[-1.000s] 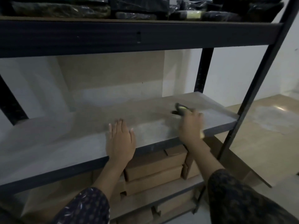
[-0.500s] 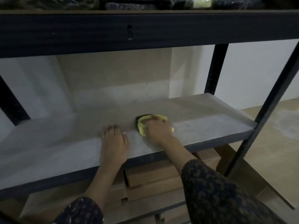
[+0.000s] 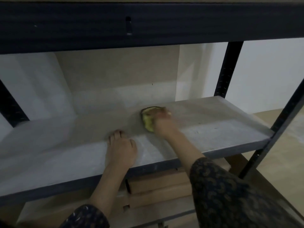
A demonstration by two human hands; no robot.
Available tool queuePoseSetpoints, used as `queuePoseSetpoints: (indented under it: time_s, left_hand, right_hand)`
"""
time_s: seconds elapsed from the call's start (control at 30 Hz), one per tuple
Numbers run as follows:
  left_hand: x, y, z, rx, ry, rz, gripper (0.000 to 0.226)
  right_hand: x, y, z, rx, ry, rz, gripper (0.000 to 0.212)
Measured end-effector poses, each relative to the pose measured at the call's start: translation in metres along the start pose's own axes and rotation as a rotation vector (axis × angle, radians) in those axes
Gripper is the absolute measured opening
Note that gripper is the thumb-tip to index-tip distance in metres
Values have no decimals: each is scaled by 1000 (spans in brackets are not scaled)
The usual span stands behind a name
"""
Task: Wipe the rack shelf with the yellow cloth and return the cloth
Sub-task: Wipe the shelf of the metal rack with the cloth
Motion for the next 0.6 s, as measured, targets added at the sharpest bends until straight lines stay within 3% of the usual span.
queuePoseSetpoints:
  time_s: [0.07,0.2,0.43,0.6]
  left_hand:
    - [0,0,2,-6,32,-5,47]
    - [-2,-1,0,3,5,-25,46]
    - [0,-1,1,4,-1,-11,50]
    - [1,-4,4,-4,-28,18,51]
  right_hand:
    - [32,-14,28,-104,31,161,49]
    - [34,-40,26,-95,101,160,46]
    - [6,-48,-62,292,230,68,46]
    - [-29,1,-141,531,271,52,43]
Point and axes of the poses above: each hand's wrist, its own y-axis away from the middle knuckle, its own x-axis out of the palm, z = x × y, the point moved 7 cm from there along -y, towards the middle knuckle, and after that the axes turned 2 degrees about x, right-handed, at the moved point
